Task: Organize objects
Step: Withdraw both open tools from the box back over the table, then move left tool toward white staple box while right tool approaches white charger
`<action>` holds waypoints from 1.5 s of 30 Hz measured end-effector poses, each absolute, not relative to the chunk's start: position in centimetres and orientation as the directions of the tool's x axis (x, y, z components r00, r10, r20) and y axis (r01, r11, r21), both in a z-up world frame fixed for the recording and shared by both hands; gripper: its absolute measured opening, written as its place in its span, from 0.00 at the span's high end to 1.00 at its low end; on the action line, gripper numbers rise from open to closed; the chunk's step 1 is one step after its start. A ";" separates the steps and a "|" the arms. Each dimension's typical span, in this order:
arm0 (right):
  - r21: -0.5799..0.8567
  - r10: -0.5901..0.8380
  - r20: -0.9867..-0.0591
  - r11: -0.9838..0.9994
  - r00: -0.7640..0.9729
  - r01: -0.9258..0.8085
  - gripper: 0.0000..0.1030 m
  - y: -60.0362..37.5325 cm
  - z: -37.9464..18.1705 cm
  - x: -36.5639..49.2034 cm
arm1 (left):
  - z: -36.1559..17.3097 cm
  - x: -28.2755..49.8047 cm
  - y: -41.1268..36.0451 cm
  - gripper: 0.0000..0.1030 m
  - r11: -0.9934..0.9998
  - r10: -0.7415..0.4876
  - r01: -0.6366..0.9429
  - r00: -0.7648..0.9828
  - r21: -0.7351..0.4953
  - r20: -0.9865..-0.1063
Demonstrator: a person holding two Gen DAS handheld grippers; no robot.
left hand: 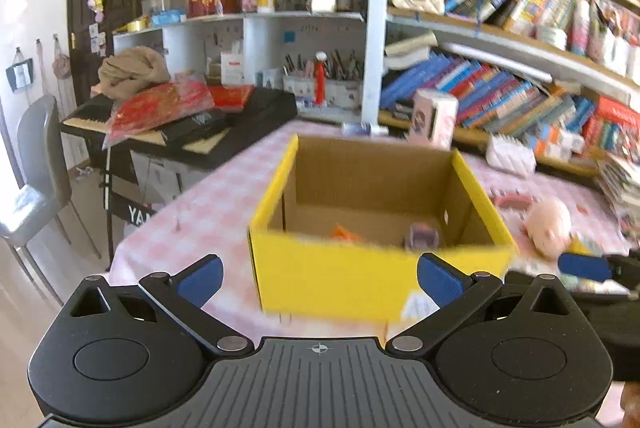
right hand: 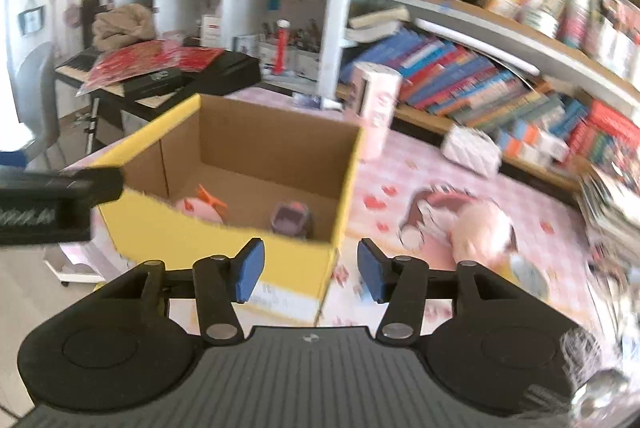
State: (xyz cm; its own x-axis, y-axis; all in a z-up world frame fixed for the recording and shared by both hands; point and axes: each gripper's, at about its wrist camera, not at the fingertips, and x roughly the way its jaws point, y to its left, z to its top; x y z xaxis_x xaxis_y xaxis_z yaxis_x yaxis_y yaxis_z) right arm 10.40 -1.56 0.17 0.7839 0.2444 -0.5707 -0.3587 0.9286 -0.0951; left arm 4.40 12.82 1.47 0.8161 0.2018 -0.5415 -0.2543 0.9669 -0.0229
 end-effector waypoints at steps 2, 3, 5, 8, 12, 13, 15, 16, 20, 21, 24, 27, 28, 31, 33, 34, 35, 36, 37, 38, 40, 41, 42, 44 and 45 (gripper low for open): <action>-0.084 0.219 -0.580 0.942 0.784 -0.326 0.49 -2.2 -0.2 9.2 | 0.9 3.4 12.2 0.00 0.969 0.196 -0.245 0.803 -0.011 -0.563; -0.082 0.208 -0.584 0.947 0.785 -0.311 0.49 -2.5 -0.4 8.6 | 0.7 3.0 12.0 0.00 0.971 0.192 -0.239 0.799 -0.008 -0.570; -0.076 0.189 -0.588 0.955 0.786 -0.286 0.47 -3.2 -0.9 7.4 | 0.3 2.0 11.2 0.00 0.975 0.180 -0.223 0.793 -0.003 -0.582; -0.072 0.152 -0.602 0.967 0.784 -0.243 0.45 -4.5 -1.6 5.6 | -0.3 0.8 10.2 0.00 0.980 0.162 -0.198 0.786 0.005 -0.597; -0.064 0.103 -0.624 0.981 0.775 -0.182 0.44 -6.3 -2.6 3.3 | -1.0 -0.6 8.7 0.00 0.987 0.132 -0.159 0.783 0.009 -0.608; -0.062 0.091 -0.628 0.984 0.773 -0.166 0.43 -6.8 -2.8 2.9 | -1.3 -0.9 8.3 0.00 0.989 0.120 -0.146 0.781 0.009 -0.612; -0.065 0.060 -0.636 0.989 0.770 -0.130 0.42 -7.9 -3.1 1.8 | -1.6 -1.2 7.5 0.00 0.993 0.096 -0.115 0.775 0.009 -0.624; -0.065 0.047 -0.638 0.991 0.769 -0.115 0.42 -8.4 -3.2 1.5 | -1.8 -1.2 7.0 0.00 0.995 0.081 -0.098 0.773 0.008 -0.629; -0.058 -0.009 -0.646 0.998 0.763 -0.037 0.41 -10.8 -3.3 0.2 | -1.8 -1.1 5.1 0.00 0.999 0.030 -0.034 0.774 0.005 -0.633; -0.055 -0.023 -0.648 0.998 0.761 -0.017 0.41 -11.3 -3.3 0.1 | -1.7 -1.0 4.6 0.00 1.000 0.017 -0.017 0.777 0.007 -0.629; -0.052 -0.054 -0.652 0.998 0.756 0.027 0.40 -12.7 -3.3 -0.1 | -1.7 -0.8 3.5 0.00 1.000 -0.012 0.020 0.781 0.006 -0.624; -0.056 -0.081 -0.652 0.997 0.754 0.059 0.39 -13.8 -3.2 -0.1 | -1.7 -0.1 2.5 0.00 0.999 -0.041 0.054 0.777 0.001 -0.629; -0.056 -0.088 -0.651 0.996 0.754 0.067 0.39 -14.2 -3.1 -0.1 | -1.7 0.2 2.1 0.00 0.998 -0.051 0.065 0.775 0.000 -0.630; -0.057 -0.109 -0.648 0.994 0.753 0.095 0.39 -15.3 -3.0 0.2 | -1.6 1.1 1.0 0.00 0.996 -0.072 0.092 0.776 0.000 -0.627; -0.058 -0.120 -0.648 0.992 0.752 0.108 0.39 -15.9 -3.0 0.7 | -1.6 1.8 0.2 0.00 0.994 -0.084 0.106 0.775 -0.002 -0.626; -0.059 -0.125 -0.648 0.992 0.752 0.114 0.39 -16.3 -3.0 0.9 | -1.5 2.2 -0.1 0.00 0.993 -0.091 0.114 0.775 -0.002 -0.626; -0.059 -0.129 -0.649 0.991 0.750 0.120 0.39 -16.6 -3.0 1.1 | -1.5 2.5 -0.4 0.00 0.993 -0.096 0.122 0.774 -0.002 -0.626; -0.057 -0.132 -0.650 0.991 0.749 0.125 0.38 -17.0 -2.9 1.4 | -1.5 2.8 -0.7 0.00 0.992 -0.101 0.129 0.774 0.000 -0.626; -0.056 -0.134 -0.650 0.990 0.748 0.129 0.38 -17.3 -2.9 1.7 | -1.5 3.2 -1.1 0.00 0.991 -0.103 0.134 0.774 0.001 -0.624; -0.058 -0.138 -0.649 0.990 0.748 0.132 0.38 -17.6 -2.9 2.1 | -1.5 3.6 -1.4 0.00 0.991 -0.105 0.136 0.774 0.002 -0.624; -0.061 -0.142 -0.649 0.989 0.747 0.134 0.38 -18.2 -2.9 2.6 | -1.5 4.2 -1.9 0.00 0.991 -0.104 0.132 0.774 -0.001 -0.624; -0.062 -0.143 -0.650 0.989 0.746 0.135 0.38 -18.4 -2.9 2.9 | -1.5 4.5 -2.0 0.00 0.991 -0.105 0.130 0.774 -0.004 -0.624; -0.064 -0.145 -0.651 0.989 0.745 0.136 0.38 -18.7 -2.9 3.3 | -1.5 4.9 -2.3 0.00 0.992 -0.105 0.130 0.773 -0.007 -0.625; -0.066 -0.145 -0.656 0.989 0.741 0.135 0.38 -19.3 -3.0 4.1 | -1.6 5.6 -2.7 0.00 0.992 -0.105 0.128 0.771 -0.009 -0.628; -0.067 -0.145 -0.658 0.989 0.739 0.134 0.38 -19.5 -3.0 4.5 | -1.6 5.9 -3.0 0.00 0.992 -0.105 0.128 0.769 -0.009 -0.630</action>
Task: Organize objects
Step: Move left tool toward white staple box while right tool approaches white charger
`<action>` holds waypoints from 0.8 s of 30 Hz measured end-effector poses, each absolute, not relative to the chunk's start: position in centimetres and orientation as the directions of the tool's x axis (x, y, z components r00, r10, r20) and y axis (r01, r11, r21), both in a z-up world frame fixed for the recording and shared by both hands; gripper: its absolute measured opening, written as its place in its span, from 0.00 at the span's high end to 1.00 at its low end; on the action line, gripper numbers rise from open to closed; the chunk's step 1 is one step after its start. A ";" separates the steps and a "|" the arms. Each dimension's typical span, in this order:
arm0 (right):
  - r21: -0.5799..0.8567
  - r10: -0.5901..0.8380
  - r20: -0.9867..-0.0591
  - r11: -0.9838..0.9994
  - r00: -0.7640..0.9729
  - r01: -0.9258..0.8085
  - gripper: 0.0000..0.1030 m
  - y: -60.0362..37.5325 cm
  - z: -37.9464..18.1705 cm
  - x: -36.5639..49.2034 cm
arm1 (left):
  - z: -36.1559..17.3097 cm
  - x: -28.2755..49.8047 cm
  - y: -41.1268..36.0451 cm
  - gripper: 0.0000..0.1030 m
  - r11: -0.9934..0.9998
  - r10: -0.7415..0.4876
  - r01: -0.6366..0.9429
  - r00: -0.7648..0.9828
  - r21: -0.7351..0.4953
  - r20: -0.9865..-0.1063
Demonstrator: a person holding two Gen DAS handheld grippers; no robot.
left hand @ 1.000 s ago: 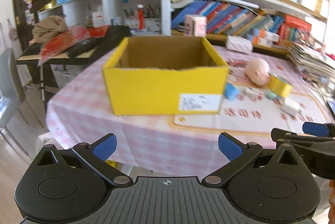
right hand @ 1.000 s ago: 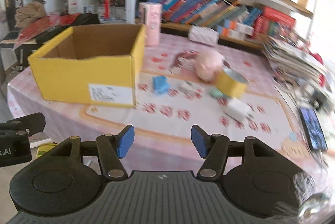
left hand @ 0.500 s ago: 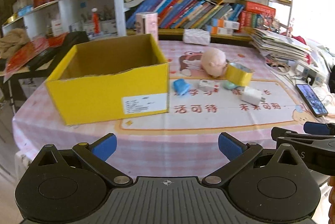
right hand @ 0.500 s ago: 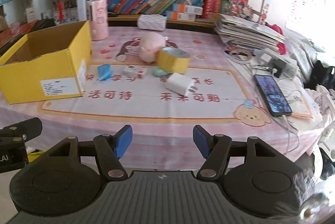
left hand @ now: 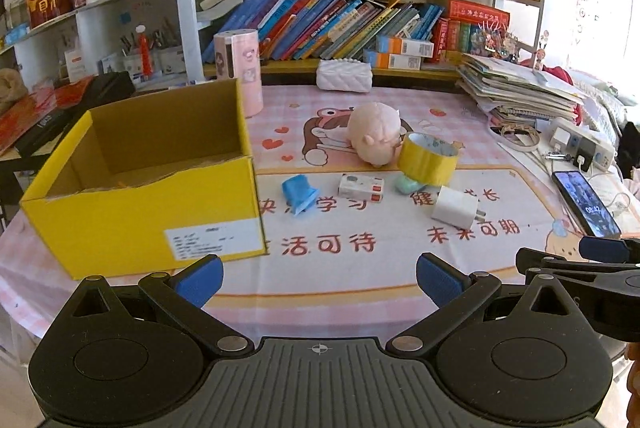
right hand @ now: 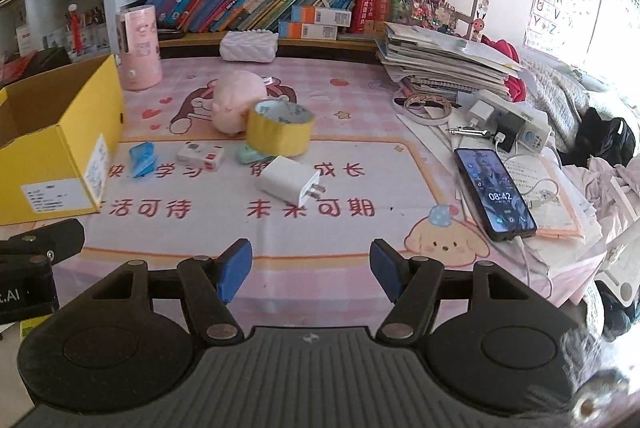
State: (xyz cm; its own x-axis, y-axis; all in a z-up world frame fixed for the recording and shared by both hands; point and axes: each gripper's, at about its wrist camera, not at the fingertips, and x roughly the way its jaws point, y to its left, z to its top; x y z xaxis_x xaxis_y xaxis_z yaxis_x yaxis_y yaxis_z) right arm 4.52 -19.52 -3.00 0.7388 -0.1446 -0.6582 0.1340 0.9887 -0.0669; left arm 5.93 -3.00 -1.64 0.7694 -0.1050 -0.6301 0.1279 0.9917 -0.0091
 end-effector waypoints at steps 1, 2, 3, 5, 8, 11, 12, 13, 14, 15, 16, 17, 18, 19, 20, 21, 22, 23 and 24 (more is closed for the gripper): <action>-0.068 -0.144 -0.660 0.989 0.737 0.132 0.38 -19.8 -3.0 4.9 | -1.7 6.3 -3.2 0.00 0.992 -0.105 0.128 0.768 -0.010 -0.631; -0.069 -0.142 -0.661 0.989 0.736 0.129 0.38 -20.0 -3.1 5.4 | -1.8 6.6 -3.5 0.00 0.992 -0.105 0.128 0.766 -0.010 -0.634; -0.071 -0.140 -0.663 0.990 0.735 0.125 0.38 -20.2 -3.1 5.8 | -1.8 6.9 -3.7 0.00 0.992 -0.105 0.128 0.765 -0.010 -0.636; -0.073 -0.135 -0.665 0.991 0.735 0.115 0.38 -20.6 -3.2 6.7 | -1.8 7.6 -4.2 0.00 0.992 -0.100 0.123 0.765 -0.008 -0.637; -0.078 -0.121 -0.672 0.993 0.731 0.094 0.38 -20.9 -3.4 8.2 | -2.1 8.6 -4.7 0.00 0.994 -0.086 0.105 0.761 -0.009 -0.643; -0.083 -0.104 -0.682 0.994 0.724 0.065 0.38 -21.2 -3.8 9.6 | -2.6 9.8 -5.2 0.00 0.996 -0.075 0.089 0.747 -0.014 -0.660; -0.083 -0.098 -0.686 0.995 0.721 0.056 0.38 -21.4 -3.9 10.1 | -2.8 10.1 -5.4 0.00 0.996 -0.071 0.083 0.744 -0.012 -0.664; -0.084 -0.093 -0.689 0.995 0.719 0.048 0.38 -21.6 -4.0 10.6 | -2.9 10.4 -5.6 0.00 0.997 -0.066 0.079 0.741 -0.011 -0.668; -0.084 -0.085 -0.694 0.996 0.715 0.037 0.38 -21.7 -4.2 11.1 | -3.1 10.7 -5.8 0.00 0.997 -0.062 0.075 0.739 -0.010 -0.671; -0.083 -0.076 -0.699 0.996 0.711 0.025 0.38 -21.9 -4.4 11.6 | -3.2 11.0 -6.0 0.00 0.998 -0.056 0.069 0.737 -0.008 -0.674; -0.082 -0.067 -0.704 0.997 0.707 0.013 0.38 -22.0 -4.6 12.2 | -3.4 11.3 -6.2 0.00 0.998 -0.049 0.061 0.734 -0.006 -0.678; -0.080 -0.055 -0.710 0.997 0.702 -0.002 0.38 -22.2 -4.9 12.8 | -3.6 11.7 -6.3 0.00 0.999 -0.040 0.052 0.730 -0.002 -0.682; -0.078 -0.046 -0.715 0.997 0.698 -0.015 0.38 -22.2 -5.2 13.3 | -3.8 12.0 -6.5 0.00 0.999 -0.030 0.043 0.725 0.002 -0.689; -0.077 -0.036 -0.719 0.997 0.694 -0.029 0.39 -22.3 -5.4 13.8 | -4.0 12.3 -6.6 0.01 0.999 -0.023 0.037 0.720 0.006 -0.694; -0.075 -0.025 -0.723 0.996 0.690 -0.043 0.39 -22.3 -5.7 14.4 | -4.1 12.6 -6.7 0.01 0.999 -0.016 0.031 0.716 0.009 -0.698; -0.074 -0.013 -0.727 0.996 0.687 -0.059 0.39 -22.3 -6.0 15.0 | -4.3 12.8 -6.9 0.01 1.000 -0.009 0.026 0.712 0.013 -0.702; -0.074 -0.003 -0.729 0.995 0.684 -0.074 0.39 -22.3 -6.3 15.6 | -4.4 13.0 -7.0 0.01 1.000 -0.001 0.021 0.708 0.020 -0.706; -0.074 0.008 -0.731 0.993 0.682 -0.091 0.40 -22.3 -6.6 16.2 | -4.5 13.2 -7.1 0.01 0.999 0.007 0.017 0.705 0.027 -0.709; -0.076 0.018 -0.733 0.991 0.680 -0.108 0.40 -22.3 -7.0 16.8 | -4.6 13.4 -7.3 0.01 0.999 0.017 0.013 0.702 0.037 -0.712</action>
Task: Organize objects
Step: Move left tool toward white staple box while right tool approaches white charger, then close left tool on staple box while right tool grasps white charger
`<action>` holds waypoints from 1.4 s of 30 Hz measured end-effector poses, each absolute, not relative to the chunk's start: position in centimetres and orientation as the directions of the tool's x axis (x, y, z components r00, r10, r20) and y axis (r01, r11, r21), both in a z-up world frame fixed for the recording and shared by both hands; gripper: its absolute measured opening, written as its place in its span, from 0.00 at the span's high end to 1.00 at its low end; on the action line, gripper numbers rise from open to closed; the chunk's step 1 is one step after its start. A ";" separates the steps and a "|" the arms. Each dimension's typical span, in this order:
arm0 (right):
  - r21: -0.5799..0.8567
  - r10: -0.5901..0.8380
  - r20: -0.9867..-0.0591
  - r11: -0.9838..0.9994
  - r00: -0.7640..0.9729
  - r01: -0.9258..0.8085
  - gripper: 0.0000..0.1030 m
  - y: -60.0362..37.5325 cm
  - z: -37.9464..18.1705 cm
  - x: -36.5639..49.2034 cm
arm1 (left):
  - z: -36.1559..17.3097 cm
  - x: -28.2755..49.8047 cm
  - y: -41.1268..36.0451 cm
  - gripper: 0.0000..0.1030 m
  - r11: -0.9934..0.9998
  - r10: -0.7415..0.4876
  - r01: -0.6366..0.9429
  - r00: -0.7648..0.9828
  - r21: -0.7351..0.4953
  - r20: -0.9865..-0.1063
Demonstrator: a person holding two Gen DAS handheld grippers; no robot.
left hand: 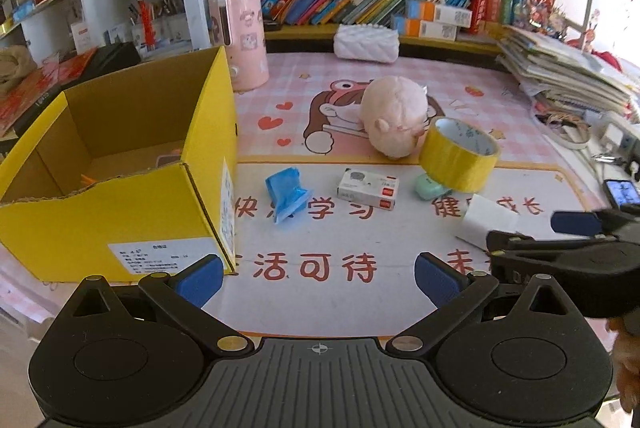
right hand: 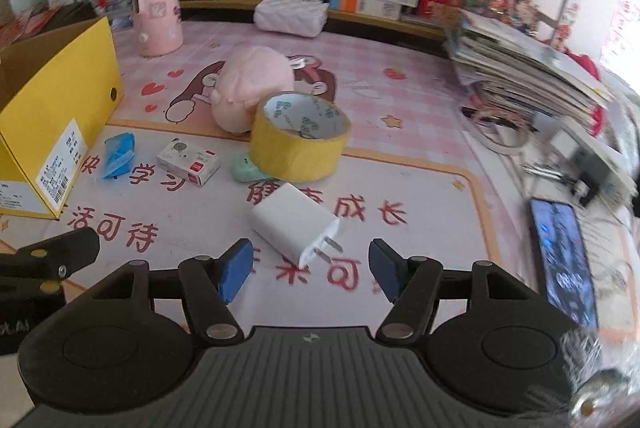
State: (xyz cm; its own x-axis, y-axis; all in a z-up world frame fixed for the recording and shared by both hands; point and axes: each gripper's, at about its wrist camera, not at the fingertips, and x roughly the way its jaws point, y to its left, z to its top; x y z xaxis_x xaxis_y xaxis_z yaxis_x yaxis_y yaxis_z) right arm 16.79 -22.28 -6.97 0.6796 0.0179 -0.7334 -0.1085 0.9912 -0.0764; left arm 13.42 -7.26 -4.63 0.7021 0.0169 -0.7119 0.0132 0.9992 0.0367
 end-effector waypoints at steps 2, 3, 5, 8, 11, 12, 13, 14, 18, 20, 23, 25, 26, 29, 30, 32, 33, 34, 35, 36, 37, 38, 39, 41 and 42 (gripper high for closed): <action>-0.085 0.029 -0.742 0.987 0.670 -0.137 0.40 -22.3 -7.6 18.0 | -4.9 13.8 -7.5 0.01 0.999 0.031 0.006 0.696 0.049 -0.718; -0.088 0.033 -0.746 0.985 0.665 -0.147 0.41 -22.3 -8.0 18.5 | -4.9 14.0 -7.6 0.01 0.999 0.036 0.003 0.692 0.053 -0.721; -0.094 0.039 -0.758 0.981 0.651 -0.167 0.41 -22.4 -8.7 19.5 | -5.1 14.3 -7.8 0.01 0.998 0.045 -0.004 0.685 0.058 -0.727; -0.086 0.060 -0.779 0.976 0.624 -0.202 0.41 -22.7 -9.7 20.9 | -5.4 14.7 -8.0 0.01 0.998 0.053 -0.010 0.673 0.063 -0.738; -0.069 0.094 -0.788 0.968 0.608 -0.239 0.41 -22.7 -10.4 21.7 | -5.6 15.1 -8.5 0.01 0.998 0.053 -0.008 0.666 0.064 -0.744; -0.061 0.108 -0.788 0.966 0.606 -0.251 0.41 -22.8 -10.4 21.8 | -5.7 15.3 -8.8 0.01 0.998 0.053 -0.006 0.664 0.065 -0.746; -0.057 0.117 -0.787 0.964 0.606 -0.260 0.42 -22.8 -10.4 22.0 | -5.7 15.5 -9.0 0.02 0.998 0.051 -0.004 0.663 0.065 -0.747; -0.053 0.129 -0.787 0.960 0.604 -0.274 0.44 -22.9 -10.4 22.1 | -5.8 15.7 -9.1 0.03 0.998 0.046 -0.001 0.661 0.061 -0.749; -0.010 0.154 -0.777 0.967 0.610 -0.256 0.53 -24.6 -9.5 22.2 | -6.0 17.0 -10.4 0.07 0.999 0.023 0.019 0.661 0.048 -0.750; 0.001 0.151 -0.762 0.973 0.630 -0.231 0.53 -25.7 -8.8 22.1 | -6.3 18.0 -11.0 0.10 0.999 0.010 0.030 0.661 0.039 -0.750; 0.020 0.153 -0.736 0.979 0.660 -0.205 0.53 -27.4 -7.4 21.9 | -7.0 20.2 -11.8 0.17 0.998 0.001 0.044 0.664 0.040 -0.748; 0.026 0.153 -0.724 0.980 0.672 -0.196 0.53 -28.2 -6.8 21.8 | -7.6 21.8 -12.2 0.20 0.998 0.000 0.052 0.665 0.047 -0.747; 0.029 0.154 -0.720 0.981 0.676 -0.193 0.53 -28.5 -6.5 21.6 | -7.9 22.5 -12.4 0.20 0.997 0.002 0.056 0.666 0.052 -0.746; 0.032 0.160 -0.716 0.980 0.680 -0.198 0.53 -29.1 -5.9 21.3 | -8.7 24.5 -12.7 0.24 0.996 0.005 0.066 0.658 0.065 -0.753; 0.031 0.163 -0.714 0.979 0.681 -0.202 0.53 -29.1 -5.8 21.2 | -9.0 25.0 -12.8 0.24 0.995 0.005 0.069 0.656 0.067 -0.755; 0.029 0.170 -0.711 0.977 0.682 -0.213 0.53 -29.3 -5.7 21.0 | -9.5 25.8 -12.8 0.25 0.995 0.015 0.065 0.651 0.075 -0.759; 0.029 0.174 -0.711 0.975 0.681 -0.218 0.53 -29.3 -5.6 20.9 | -9.8 26.2 -12.7 0.25 0.995 0.018 0.061 0.640 0.075 -0.768; 0.031 0.178 -0.713 0.974 0.679 -0.223 0.53 -29.3 -5.6 20.9 | -10.0 26.5 -12.5 0.25 0.996 0.016 0.058 0.632 0.068 -0.775; 0.034 0.181 -0.714 0.974 0.677 -0.225 0.53 -29.3 -5.7 20.9 | -10.3 26.6 -12.3 0.25 0.997 0.009 0.056 0.624 0.056 -0.781; 0.035 0.184 -0.714 0.973 0.675 -0.228 0.53 -29.2 -5.7 20.8 | -10.4 26.7 -12.0 0.26 0.998 -0.001 0.051 0.627 0.039 -0.779; 0.035 0.185 -0.714 0.973 0.675 -0.230 0.53 -29.2 -5.6 20.8 | -10.4 26.7 -11.8 0.29 0.998 -0.013 0.050 0.626 0.024 -0.780; 0.033 0.185 -0.715 0.972 0.674 -0.232 0.53 -29.1 -5.7 20.7 | -10.4 26.7 -11.6 0.32 0.998 -0.026 0.054 0.627 0.011 -0.779; 0.030 0.183 -0.716 0.972 0.673 -0.232 0.53 -29.0 -5.7 20.7 | -10.3 26.5 -11.6 0.44 0.998 -0.026 0.059 0.633 0.015 -0.773; 0.026 0.180 -0.717 0.972 0.674 -0.232 0.53 -28.9 -5.6 20.4 | -10.0 26.4 -11.5 0.44 0.997 -0.050 0.074 0.625 -0.005 -0.779; 0.024 0.178 -0.716 0.973 0.675 -0.231 0.53 -28.8 -5.5 20.3 | -9.7 26.0 -11.4 0.44 0.997 -0.066 0.075 0.627 -0.024 -0.776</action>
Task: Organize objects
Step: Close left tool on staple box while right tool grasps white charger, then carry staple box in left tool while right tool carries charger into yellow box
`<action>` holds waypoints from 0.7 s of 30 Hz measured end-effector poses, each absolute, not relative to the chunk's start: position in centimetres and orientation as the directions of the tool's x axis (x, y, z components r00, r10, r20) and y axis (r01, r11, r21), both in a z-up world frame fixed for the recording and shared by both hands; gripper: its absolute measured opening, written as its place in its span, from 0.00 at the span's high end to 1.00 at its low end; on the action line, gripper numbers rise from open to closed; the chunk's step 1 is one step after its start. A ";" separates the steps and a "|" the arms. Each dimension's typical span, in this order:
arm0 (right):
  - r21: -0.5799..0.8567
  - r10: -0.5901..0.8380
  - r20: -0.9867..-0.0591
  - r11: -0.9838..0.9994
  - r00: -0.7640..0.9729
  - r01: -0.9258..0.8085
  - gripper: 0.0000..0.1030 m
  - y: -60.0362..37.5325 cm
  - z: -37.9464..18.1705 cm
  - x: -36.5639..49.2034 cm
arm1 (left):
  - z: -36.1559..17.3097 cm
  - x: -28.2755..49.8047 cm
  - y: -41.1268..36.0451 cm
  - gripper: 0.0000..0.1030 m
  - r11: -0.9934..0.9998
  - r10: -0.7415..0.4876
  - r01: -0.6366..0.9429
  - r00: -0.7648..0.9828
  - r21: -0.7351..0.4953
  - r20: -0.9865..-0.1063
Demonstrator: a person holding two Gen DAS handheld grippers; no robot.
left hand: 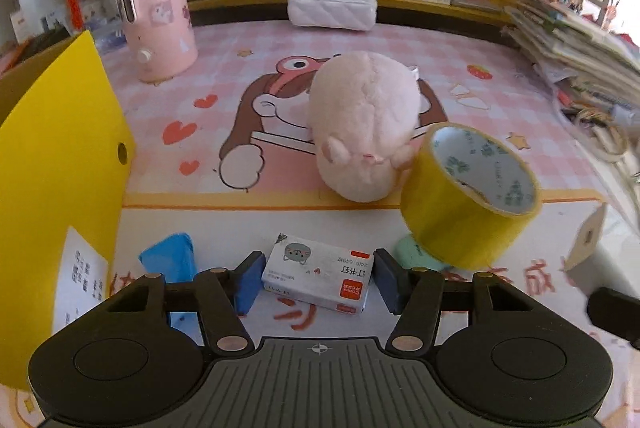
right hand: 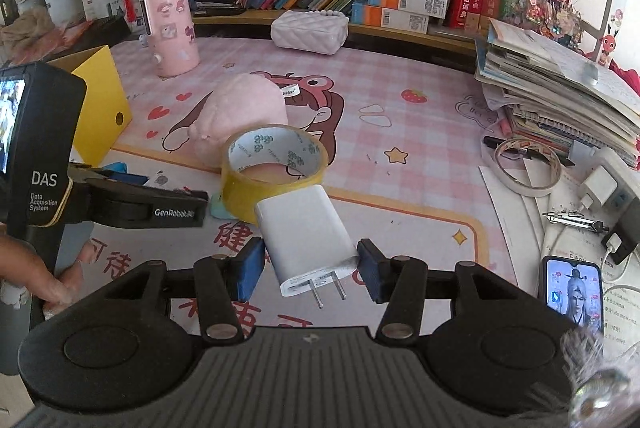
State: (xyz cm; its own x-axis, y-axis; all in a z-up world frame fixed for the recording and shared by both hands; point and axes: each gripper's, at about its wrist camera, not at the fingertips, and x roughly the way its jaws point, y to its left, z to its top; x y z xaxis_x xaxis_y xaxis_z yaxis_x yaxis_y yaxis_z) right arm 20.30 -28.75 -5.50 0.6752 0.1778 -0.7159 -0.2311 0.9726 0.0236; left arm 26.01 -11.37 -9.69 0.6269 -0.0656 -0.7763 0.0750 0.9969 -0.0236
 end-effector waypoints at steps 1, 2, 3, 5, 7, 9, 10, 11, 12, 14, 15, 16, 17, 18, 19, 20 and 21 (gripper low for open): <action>0.023 0.176 -0.715 0.973 0.677 -0.230 0.53 -28.7 -5.4 20.2 | -9.3 25.6 -11.3 0.44 0.996 -0.075 0.078 0.634 -0.032 -0.770; 0.022 0.175 -0.713 0.974 0.679 -0.227 0.53 -28.5 -5.3 20.0 | -8.8 25.0 -11.4 0.44 0.995 -0.086 0.088 0.644 -0.037 -0.760; 0.020 0.172 -0.712 0.974 0.681 -0.225 0.53 -28.3 -5.2 19.8 | -8.4 24.5 -11.4 0.44 0.994 -0.096 0.100 0.652 -0.041 -0.752; 0.017 0.167 -0.712 0.975 0.682 -0.221 0.53 -27.8 -5.1 19.3 | -7.4 23.2 -11.4 0.44 0.991 -0.122 0.125 0.666 -0.051 -0.736; 0.015 0.162 -0.715 0.976 0.680 -0.217 0.53 -27.2 -5.0 18.6 | -6.5 21.6 -11.0 0.44 0.988 -0.143 0.141 0.675 -0.064 -0.724; 0.015 0.161 -0.715 0.976 0.680 -0.216 0.53 -26.3 -4.8 17.9 | -5.9 20.0 -10.3 0.44 0.987 -0.148 0.142 0.683 -0.069 -0.715; 0.015 0.162 -0.716 0.976 0.680 -0.217 0.53 -25.8 -4.7 17.5 | -5.6 19.2 -9.7 0.44 0.988 -0.145 0.138 0.686 -0.069 -0.713; 0.015 0.163 -0.718 0.976 0.677 -0.219 0.53 -25.2 -4.7 17.0 | -5.4 18.3 -9.1 0.44 0.989 -0.141 0.132 0.689 -0.067 -0.711; 0.017 0.165 -0.720 0.975 0.674 -0.221 0.53 -24.7 -4.7 16.7 | -5.2 17.6 -8.5 0.44 0.990 -0.135 0.126 0.692 -0.066 -0.710; 0.020 0.171 -0.727 0.973 0.665 -0.228 0.53 -23.2 -4.7 15.8 | -4.8 15.9 -6.9 0.44 0.992 -0.120 0.109 0.698 -0.061 -0.706; 0.021 0.175 -0.730 0.972 0.661 -0.234 0.53 -22.3 -4.7 15.3 | -4.6 15.0 -6.0 0.44 0.994 -0.108 0.098 0.702 -0.054 -0.704; 0.022 0.180 -0.732 0.970 0.657 -0.242 0.53 -21.4 -4.7 14.8 | -4.5 14.0 -5.1 0.44 0.995 -0.094 0.085 0.706 -0.048 -0.702; 0.022 0.186 -0.734 0.968 0.653 -0.250 0.53 -20.4 -4.7 14.3 | -4.4 13.1 -4.1 0.44 0.996 -0.084 0.073 0.708 -0.045 -0.702; 0.024 0.194 -0.735 0.965 0.649 -0.261 0.53 -19.4 -4.7 13.8 | -4.2 12.0 -2.9 0.44 0.997 -0.071 0.055 0.709 -0.045 -0.701; 0.027 0.204 -0.736 0.962 0.645 -0.273 0.53 -18.3 -4.6 13.2 | -4.2 11.2 -1.9 0.44 0.998 -0.059 0.040 0.708 -0.044 -0.703; 0.027 0.213 -0.736 0.958 0.642 -0.286 0.53 -17.2 -4.6 12.7 | -4.1 10.4 -0.9 0.44 0.999 -0.047 0.024 0.707 -0.043 -0.705; 0.024 0.222 -0.737 0.953 0.638 -0.303 0.53 -16.0 -4.5 12.0 | -4.0 9.5 0.2 0.44 0.999 -0.034 0.007 0.706 -0.041 -0.707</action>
State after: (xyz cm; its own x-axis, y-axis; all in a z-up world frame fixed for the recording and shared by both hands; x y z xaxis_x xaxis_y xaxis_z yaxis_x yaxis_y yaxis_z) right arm 12.01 -16.03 -4.46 0.6384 0.2216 -0.7371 -0.3027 0.9528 0.0243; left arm 9.51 0.21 -3.99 0.7062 -0.0340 -0.7072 0.0068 0.9991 -0.0413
